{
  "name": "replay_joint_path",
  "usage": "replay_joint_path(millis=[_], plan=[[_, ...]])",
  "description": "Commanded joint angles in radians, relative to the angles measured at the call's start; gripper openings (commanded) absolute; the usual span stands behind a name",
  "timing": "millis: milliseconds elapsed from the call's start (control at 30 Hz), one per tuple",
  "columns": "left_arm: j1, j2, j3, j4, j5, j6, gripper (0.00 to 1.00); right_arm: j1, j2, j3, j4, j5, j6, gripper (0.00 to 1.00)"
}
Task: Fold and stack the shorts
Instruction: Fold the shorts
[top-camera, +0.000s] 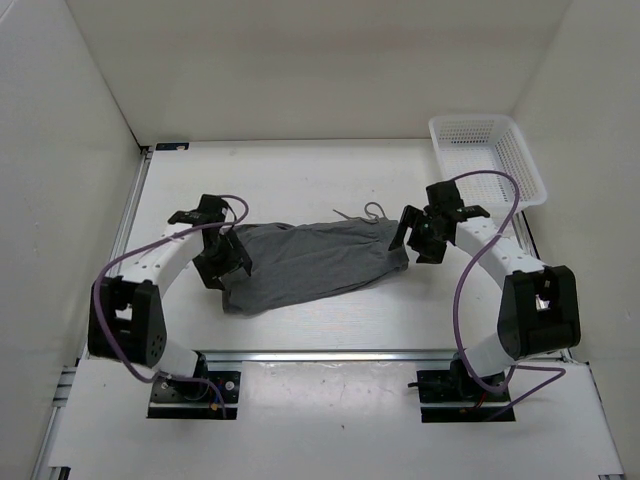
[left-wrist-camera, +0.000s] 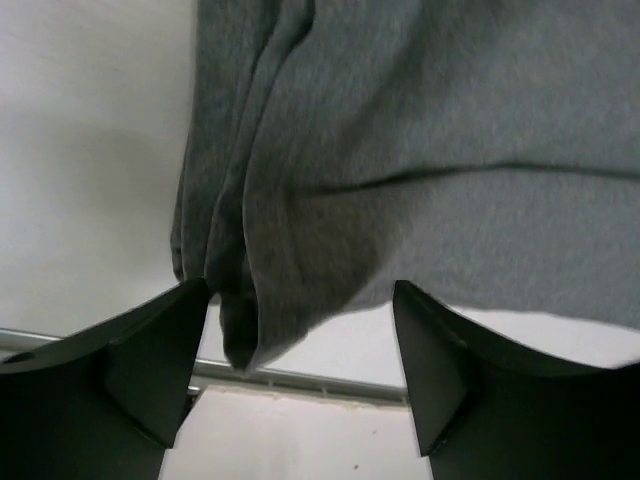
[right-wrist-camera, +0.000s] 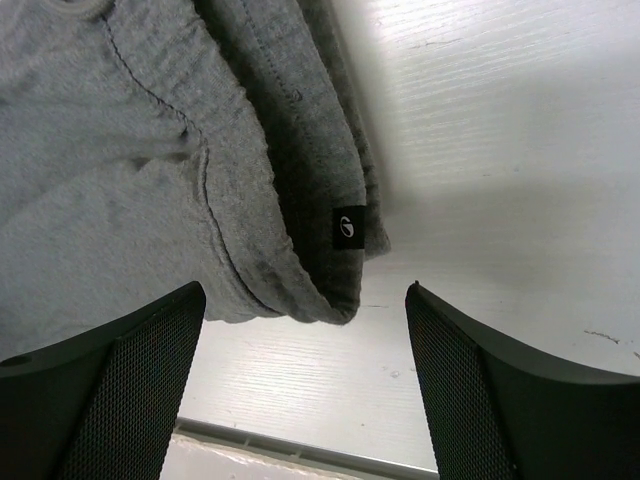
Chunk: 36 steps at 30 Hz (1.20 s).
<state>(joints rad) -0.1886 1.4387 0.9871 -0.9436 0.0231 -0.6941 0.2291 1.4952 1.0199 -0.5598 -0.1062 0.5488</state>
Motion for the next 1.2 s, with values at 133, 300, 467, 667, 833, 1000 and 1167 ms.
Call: replay_joint_path(millis=[133, 300, 467, 667, 833, 1000, 1167], plan=[[0.106, 0.133, 0.221, 0.058, -0.049, 0.039, 0.33, -0.002, -0.010, 0.026, -0.008, -0.036, -0.043, 0.84], [0.117, 0.374, 0.396, 0.058, -0.026, 0.085, 0.28, -0.002, -0.010, 0.026, -0.008, -0.046, -0.052, 0.84], [0.135, 0.477, 0.470, 0.058, -0.025, 0.085, 0.47, -0.002, -0.010, 0.036, -0.017, -0.046, -0.052, 0.84], [0.159, 0.486, 0.437, 0.058, -0.072, 0.073, 0.90, -0.002, -0.010, 0.036, -0.026, -0.037, -0.052, 0.84], [0.159, 0.486, 0.427, 0.068, -0.083, 0.082, 0.60, -0.002, 0.008, 0.045, -0.026, -0.036, -0.052, 0.84], [0.159, 0.496, 0.436, 0.068, -0.083, 0.100, 0.31, -0.002, 0.008, 0.045, -0.035, -0.036, -0.052, 0.84], [0.159, 0.496, 0.436, 0.068, -0.083, 0.110, 0.12, -0.002, 0.017, 0.045, -0.045, -0.027, -0.052, 0.84]])
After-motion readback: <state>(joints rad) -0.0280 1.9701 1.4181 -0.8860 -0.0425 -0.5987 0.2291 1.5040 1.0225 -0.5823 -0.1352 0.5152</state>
